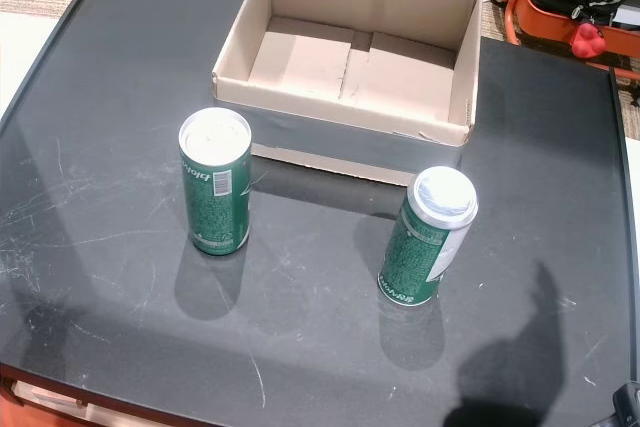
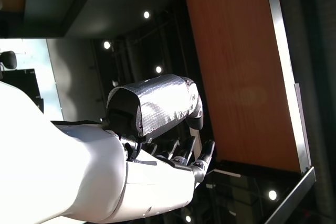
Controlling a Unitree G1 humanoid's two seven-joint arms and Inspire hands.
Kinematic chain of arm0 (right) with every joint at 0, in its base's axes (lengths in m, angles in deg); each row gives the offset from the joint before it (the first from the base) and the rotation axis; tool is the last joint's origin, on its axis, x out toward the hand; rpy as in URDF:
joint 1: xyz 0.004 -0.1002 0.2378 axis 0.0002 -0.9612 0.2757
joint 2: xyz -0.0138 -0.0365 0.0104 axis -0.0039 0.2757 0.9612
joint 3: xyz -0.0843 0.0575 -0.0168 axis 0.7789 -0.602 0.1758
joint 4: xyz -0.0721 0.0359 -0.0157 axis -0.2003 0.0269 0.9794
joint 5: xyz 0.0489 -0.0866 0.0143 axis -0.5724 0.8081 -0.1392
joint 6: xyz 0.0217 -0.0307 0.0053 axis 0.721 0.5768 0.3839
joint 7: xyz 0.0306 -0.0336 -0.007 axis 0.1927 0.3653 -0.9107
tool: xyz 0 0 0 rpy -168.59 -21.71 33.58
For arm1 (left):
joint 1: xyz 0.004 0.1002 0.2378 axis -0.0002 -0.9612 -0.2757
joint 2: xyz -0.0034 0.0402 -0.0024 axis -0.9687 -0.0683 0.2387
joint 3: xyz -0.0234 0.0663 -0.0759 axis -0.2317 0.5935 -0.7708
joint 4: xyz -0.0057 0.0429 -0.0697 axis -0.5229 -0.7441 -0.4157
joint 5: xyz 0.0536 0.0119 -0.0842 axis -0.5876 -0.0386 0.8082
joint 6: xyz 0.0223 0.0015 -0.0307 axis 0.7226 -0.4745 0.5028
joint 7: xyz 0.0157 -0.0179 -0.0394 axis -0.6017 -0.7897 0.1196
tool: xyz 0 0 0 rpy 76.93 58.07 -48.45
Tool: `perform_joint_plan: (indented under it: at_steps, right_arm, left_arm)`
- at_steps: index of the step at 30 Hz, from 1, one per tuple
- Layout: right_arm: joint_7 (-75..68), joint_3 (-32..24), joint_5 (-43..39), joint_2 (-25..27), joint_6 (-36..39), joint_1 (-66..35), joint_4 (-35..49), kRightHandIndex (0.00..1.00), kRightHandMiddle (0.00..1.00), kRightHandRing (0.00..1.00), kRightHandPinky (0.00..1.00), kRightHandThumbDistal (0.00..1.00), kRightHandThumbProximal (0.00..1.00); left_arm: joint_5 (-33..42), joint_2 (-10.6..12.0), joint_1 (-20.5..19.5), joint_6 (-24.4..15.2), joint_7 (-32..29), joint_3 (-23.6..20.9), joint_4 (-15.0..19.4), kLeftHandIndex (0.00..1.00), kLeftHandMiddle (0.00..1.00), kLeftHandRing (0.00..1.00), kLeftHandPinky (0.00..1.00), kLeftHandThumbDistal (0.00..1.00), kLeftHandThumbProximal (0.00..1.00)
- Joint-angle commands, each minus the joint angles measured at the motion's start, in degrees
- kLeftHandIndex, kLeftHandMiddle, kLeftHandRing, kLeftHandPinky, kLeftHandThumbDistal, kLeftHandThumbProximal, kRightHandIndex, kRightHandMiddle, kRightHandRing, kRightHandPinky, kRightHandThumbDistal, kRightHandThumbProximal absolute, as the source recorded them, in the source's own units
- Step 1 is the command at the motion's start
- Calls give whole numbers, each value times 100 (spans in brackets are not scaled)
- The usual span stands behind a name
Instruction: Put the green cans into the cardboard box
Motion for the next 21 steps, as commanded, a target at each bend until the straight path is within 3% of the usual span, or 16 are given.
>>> perform_joint_plan:
  at_steps: [1,7,13,16,18,19,21]
  right_arm:
    - [47,-35,6,-192,-28,-103,-40,91,85,82,83,32,78]
    - [150,-13,-97,-180,-101,-104,33,90,83,80,82,33,76]
    - [181,-73,1,-210,-61,-68,-27,90,83,80,83,34,78]
    - [335,82,-85,-77,-212,-198,40,92,85,83,89,49,71]
    - [542,85,200,152,-399,-359,17,95,89,88,94,58,72]
    - [643,66,365,267,-520,-432,4,95,88,86,91,62,70]
    - [812,95,489,415,-715,-519,27,95,88,85,87,72,62]
  left_arm:
    - [32,476,21,-26,-11,-13,-30,82,96,100,96,12,97]
    - [-13,440,48,-50,-99,-22,-76,83,97,100,97,5,96]
    - [120,386,93,30,-283,-59,-158,85,98,100,98,6,96]
    - [207,349,105,87,-296,-90,-178,84,98,100,97,6,89]
    - [223,330,123,99,-296,-116,-200,84,99,100,99,7,94]
    - [220,327,129,98,-278,-127,-210,84,98,100,98,9,100]
    - [225,324,128,115,-246,-134,-209,83,97,100,98,13,100]
